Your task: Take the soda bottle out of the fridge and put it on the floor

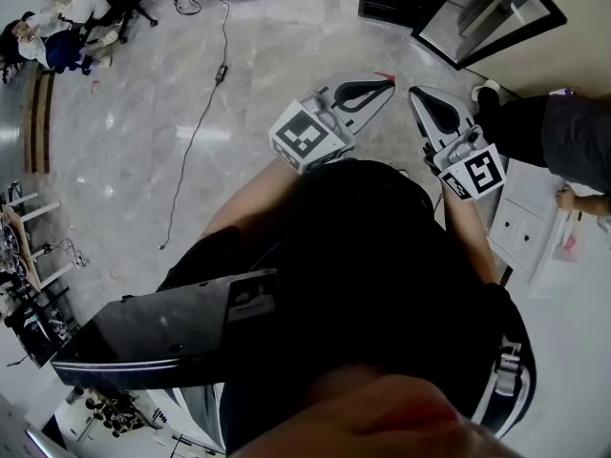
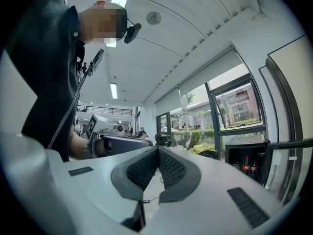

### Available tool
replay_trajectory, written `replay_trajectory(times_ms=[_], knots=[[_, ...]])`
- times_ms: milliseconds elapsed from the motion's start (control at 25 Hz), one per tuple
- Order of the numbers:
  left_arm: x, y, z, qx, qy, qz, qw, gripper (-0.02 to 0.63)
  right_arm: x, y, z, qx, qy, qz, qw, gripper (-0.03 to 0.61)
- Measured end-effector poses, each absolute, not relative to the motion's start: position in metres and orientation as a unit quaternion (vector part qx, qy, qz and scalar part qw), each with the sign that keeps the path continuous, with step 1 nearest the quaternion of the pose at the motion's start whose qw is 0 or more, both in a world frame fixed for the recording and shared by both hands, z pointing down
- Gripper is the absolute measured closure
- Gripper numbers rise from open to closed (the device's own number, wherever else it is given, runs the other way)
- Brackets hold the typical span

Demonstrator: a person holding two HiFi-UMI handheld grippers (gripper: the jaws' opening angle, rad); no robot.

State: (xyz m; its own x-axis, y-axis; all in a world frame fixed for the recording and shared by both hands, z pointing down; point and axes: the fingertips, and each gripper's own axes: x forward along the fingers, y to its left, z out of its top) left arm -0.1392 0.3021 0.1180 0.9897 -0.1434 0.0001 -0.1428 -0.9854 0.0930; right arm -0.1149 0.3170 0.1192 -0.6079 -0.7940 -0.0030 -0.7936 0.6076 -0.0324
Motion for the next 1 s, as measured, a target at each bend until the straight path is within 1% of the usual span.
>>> replay_trajectory(times_ms=[240, 440, 760, 1000], knots=[[-0.157, 0.281, 0.123, 0.997, -0.053, -0.002, 0.049, 0.609, -0.133, 0.300, 0.120, -0.462, 0.887, -0.008, 0.007, 0.566], [-0.155, 0.268, 0.132, 0.997, -0.052, 0.002, 0.063, 0.609, -0.129, 0.289, 0.125, -0.472, 0.881, -0.013, 0.008, 0.566], [-0.122, 0.240, 0.138, 0.996, -0.058, 0.008, 0.064, 0.609, -0.093, 0.257, 0.132, -0.472, 0.881, -0.012, 0.016, 0.566], [-0.075, 0.215, 0.135, 0.995, -0.073, 0.013, 0.060, 0.609, -0.045, 0.230, 0.131, -0.461, 0.887, -0.005, 0.017, 0.566]])
